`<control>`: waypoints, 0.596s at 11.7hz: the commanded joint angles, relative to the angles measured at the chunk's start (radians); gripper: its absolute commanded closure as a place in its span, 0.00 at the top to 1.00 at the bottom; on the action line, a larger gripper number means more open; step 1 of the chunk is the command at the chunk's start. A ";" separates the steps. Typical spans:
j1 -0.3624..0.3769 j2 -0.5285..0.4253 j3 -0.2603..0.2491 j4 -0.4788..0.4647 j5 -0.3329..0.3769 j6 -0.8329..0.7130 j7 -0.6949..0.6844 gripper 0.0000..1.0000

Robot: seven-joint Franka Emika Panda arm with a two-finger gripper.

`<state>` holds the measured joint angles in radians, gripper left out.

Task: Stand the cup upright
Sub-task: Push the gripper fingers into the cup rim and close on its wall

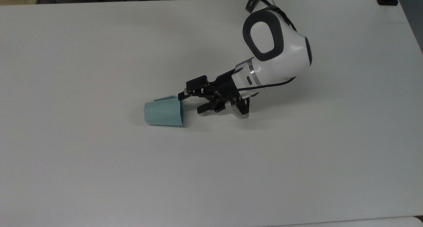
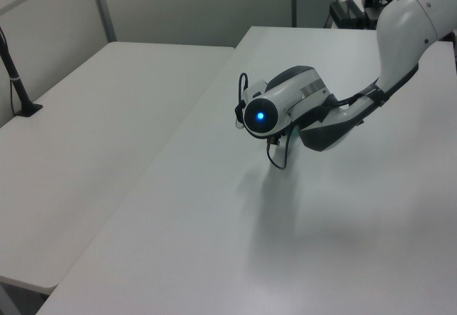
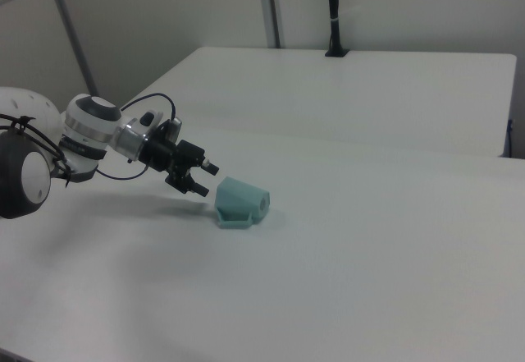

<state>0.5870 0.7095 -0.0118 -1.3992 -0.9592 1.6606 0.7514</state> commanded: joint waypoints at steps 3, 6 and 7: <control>-0.042 0.030 -0.007 0.022 -0.044 0.024 -0.032 0.97; -0.053 0.030 -0.010 0.022 -0.042 0.025 -0.034 0.91; -0.053 0.030 -0.011 0.020 -0.041 0.025 -0.035 0.87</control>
<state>0.5373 0.7327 -0.0130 -1.3989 -0.9919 1.6676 0.7452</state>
